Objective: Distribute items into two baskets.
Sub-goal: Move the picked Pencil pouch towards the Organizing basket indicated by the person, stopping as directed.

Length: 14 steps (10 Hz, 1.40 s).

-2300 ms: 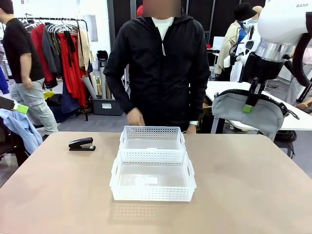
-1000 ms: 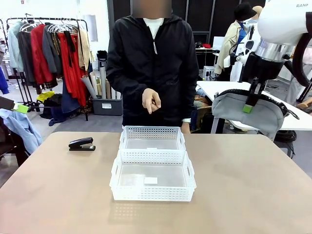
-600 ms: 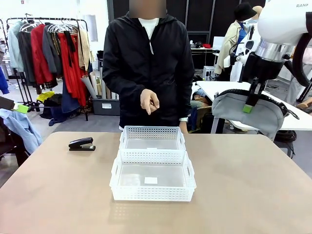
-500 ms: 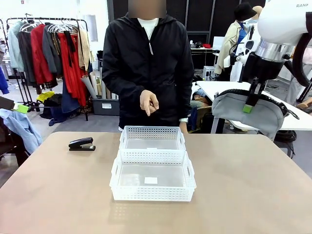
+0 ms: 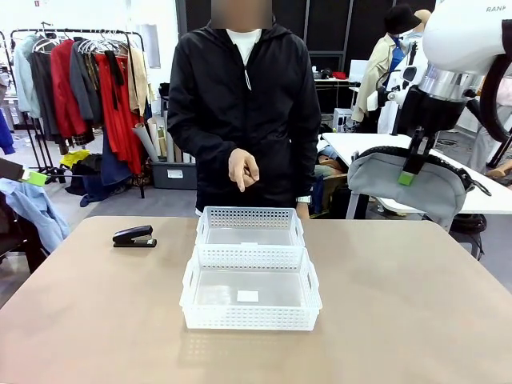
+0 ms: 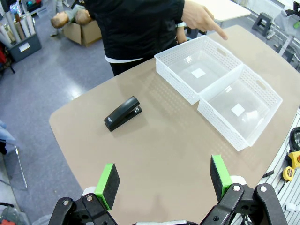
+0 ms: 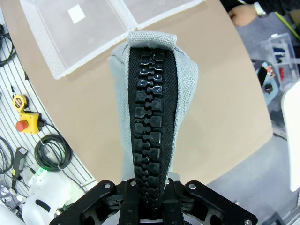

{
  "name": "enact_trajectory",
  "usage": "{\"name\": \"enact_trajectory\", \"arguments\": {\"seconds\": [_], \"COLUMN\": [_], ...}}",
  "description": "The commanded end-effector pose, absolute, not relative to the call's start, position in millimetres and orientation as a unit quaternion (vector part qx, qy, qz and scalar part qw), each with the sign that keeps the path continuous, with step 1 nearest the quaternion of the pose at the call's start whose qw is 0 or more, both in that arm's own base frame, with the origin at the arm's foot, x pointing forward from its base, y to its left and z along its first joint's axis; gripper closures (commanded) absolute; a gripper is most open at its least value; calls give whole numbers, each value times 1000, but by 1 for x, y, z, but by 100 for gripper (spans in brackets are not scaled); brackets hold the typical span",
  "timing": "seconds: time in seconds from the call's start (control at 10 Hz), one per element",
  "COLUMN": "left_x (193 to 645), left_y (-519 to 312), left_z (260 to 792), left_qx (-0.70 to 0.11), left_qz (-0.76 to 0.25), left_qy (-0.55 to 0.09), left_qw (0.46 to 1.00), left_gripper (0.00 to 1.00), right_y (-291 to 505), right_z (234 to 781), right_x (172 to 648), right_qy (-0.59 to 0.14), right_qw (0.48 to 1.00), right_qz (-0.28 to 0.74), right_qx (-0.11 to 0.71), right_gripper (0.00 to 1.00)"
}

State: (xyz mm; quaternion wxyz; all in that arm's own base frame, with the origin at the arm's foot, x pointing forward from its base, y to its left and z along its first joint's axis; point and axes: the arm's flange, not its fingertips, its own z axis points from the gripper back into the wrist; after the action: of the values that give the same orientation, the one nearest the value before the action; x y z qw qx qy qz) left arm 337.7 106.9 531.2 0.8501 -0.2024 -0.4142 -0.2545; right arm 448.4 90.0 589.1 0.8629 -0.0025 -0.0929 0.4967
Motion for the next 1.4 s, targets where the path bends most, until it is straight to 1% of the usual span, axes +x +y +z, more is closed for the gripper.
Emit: {"name": "enact_trajectory", "arguments": {"seconds": [0.0, 0.3, 0.5, 0.6, 0.8, 1.0, 1.3], "left_x": [338, 338, 338, 338, 338, 338, 338], "left_y": [107, 107, 107, 107, 107, 107, 107], "left_z": [531, 531, 531, 531, 531, 531, 531], "left_qx": [-207, -207, -207, -207, -207, -207, -207], "left_qz": [-257, -257, -257, -257, -257, -257, -257], "left_qy": [-418, -418, -418, -418, -418, -418, -418], "left_qw": [846, 846, 846, 846, 846, 846, 846], "left_gripper": [0, 0, 0, 0, 0, 0, 0], "right_y": [90, 90, 90, 94, 99, 102, 124], "right_z": [589, 589, 588, 584, 575, 562, 546], "right_x": [448, 448, 474, 492, 515, 539, 559], "right_qy": [-97, -93, -89, -85, -69, -52, -50], "right_qw": [863, 863, 860, 852, 847, 827, 813], "right_qz": [496, 497, 502, 517, 528, 560, 580], "right_qx": [-5, -2, -8, 4, -8, -6, 13], "right_gripper": [100, 100, 100, 100, 100, 100, 100]}}
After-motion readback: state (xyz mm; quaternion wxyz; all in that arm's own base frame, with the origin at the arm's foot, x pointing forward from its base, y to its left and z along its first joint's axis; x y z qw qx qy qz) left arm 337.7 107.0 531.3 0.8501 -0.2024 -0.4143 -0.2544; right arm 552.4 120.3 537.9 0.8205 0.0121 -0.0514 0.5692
